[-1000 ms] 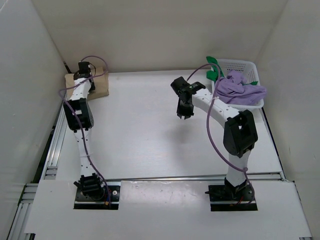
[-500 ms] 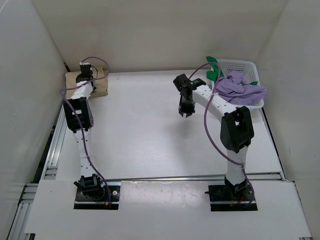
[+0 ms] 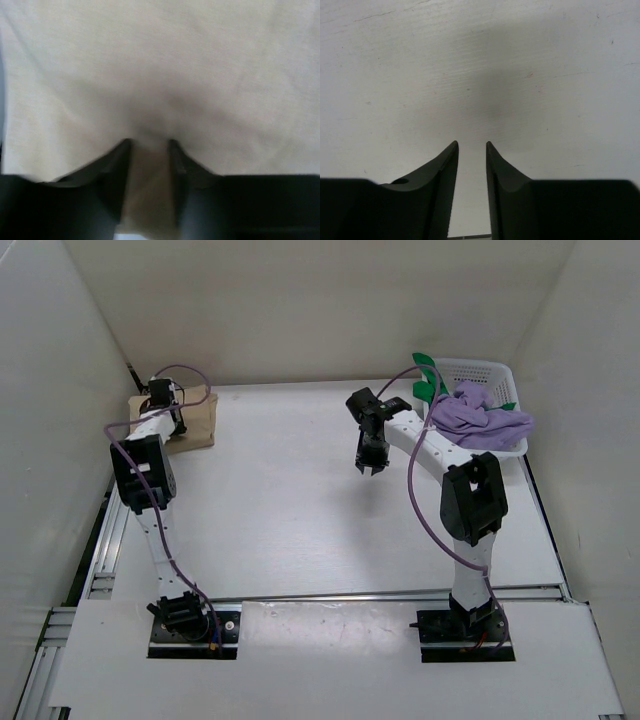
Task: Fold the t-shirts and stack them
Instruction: Put the neatly folded tshirt into the corner of the board with the left arm
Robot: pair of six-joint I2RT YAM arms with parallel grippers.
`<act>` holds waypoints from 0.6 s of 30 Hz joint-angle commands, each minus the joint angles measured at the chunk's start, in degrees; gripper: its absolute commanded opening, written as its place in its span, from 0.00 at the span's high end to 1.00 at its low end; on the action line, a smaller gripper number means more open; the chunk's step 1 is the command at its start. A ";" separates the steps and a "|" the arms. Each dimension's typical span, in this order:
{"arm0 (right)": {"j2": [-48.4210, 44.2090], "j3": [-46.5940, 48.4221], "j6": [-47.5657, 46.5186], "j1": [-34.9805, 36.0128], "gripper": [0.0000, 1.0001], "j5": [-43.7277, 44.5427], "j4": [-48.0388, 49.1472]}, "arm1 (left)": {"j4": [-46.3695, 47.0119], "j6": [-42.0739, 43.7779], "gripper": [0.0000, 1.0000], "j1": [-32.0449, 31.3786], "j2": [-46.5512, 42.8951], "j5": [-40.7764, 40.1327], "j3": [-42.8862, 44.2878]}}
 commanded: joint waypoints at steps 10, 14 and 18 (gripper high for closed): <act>-11.61 7.82 -3.12 -6.89 0.26 0.87 0.18 | -4.51 -0.19 0.00 -5.43 -15.44 2.84 -4.46; -16.10 8.97 -1.99 -13.72 0.24 0.35 0.18 | -4.51 -0.19 0.00 -10.87 -26.15 1.35 -14.89; -18.65 8.28 2.40 -20.50 0.24 2.10 1.31 | -4.51 -0.19 0.00 -18.26 -38.30 -0.67 -23.96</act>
